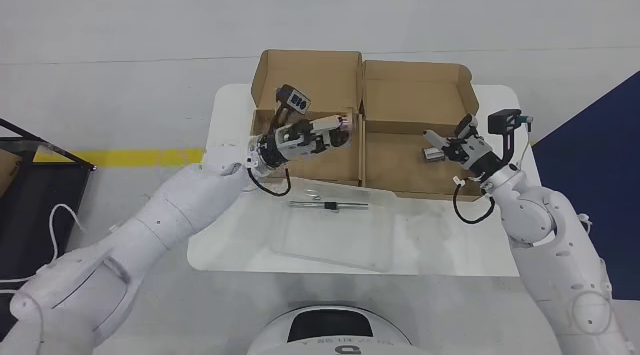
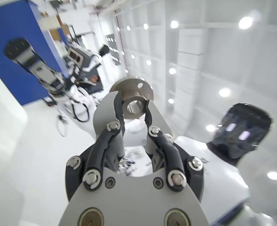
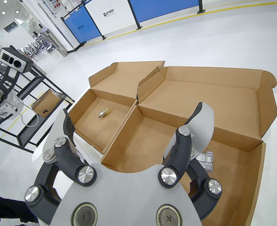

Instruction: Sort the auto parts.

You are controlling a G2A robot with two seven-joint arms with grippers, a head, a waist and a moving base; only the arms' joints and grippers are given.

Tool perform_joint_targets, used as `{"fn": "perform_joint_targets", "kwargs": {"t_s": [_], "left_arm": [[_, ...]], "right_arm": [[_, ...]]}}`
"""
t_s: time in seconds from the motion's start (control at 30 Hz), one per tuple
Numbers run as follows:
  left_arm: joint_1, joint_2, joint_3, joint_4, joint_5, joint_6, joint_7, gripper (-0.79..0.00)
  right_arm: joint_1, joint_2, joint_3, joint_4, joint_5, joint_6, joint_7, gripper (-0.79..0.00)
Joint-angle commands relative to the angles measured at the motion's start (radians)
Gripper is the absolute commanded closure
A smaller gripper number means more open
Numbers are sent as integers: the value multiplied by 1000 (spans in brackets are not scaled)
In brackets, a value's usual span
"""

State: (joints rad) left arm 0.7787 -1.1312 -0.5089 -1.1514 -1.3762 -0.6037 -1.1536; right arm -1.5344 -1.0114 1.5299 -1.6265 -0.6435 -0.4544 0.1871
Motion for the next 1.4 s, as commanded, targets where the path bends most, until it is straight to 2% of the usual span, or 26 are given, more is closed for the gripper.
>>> {"fn": "perform_joint_targets", "kwargs": {"t_s": [0.0, 0.17, 0.4, 0.5, 0.57, 0.7, 1.0, 1.07, 1.17, 1.37], "left_arm": [[6, -23, -10, 39, -160, 87, -140, 0], [-9, -76, -26, 129, -241, 202, -265, 0], [-11, -135, -76, 205, -232, 255, -317, 0], [-27, -146, -114, 235, -88, 167, -230, 0], [-24, -149, -135, 225, 34, 97, -160, 0], [-7, -149, -175, 201, 212, 15, -78, 0], [43, -146, -241, 133, 391, -43, -20, 0], [50, -147, -251, 130, 398, -35, -28, 0], [51, -147, -263, 139, 430, -28, -35, 0], [32, -153, -256, 188, 553, -25, -31, 0]], "right_arm": [[0, 0, 0, 0, 0, 0, 0, -785], [0, 0, 0, 0, 0, 0, 0, -785], [0, 0, 0, 0, 0, 0, 0, -785], [0, 0, 0, 0, 0, 0, 0, -785], [0, 0, 0, 0, 0, 0, 0, -785], [0, 0, 0, 0, 0, 0, 0, -785], [-3, 0, -2, -4, 3, -12, 1, -785], [-6, 1, 2, -4, 6, -33, 9, -785], [-5, 4, 6, -1, 21, -115, 39, -785], [35, 17, -20, 23, 50, -413, 150, -785]]}}
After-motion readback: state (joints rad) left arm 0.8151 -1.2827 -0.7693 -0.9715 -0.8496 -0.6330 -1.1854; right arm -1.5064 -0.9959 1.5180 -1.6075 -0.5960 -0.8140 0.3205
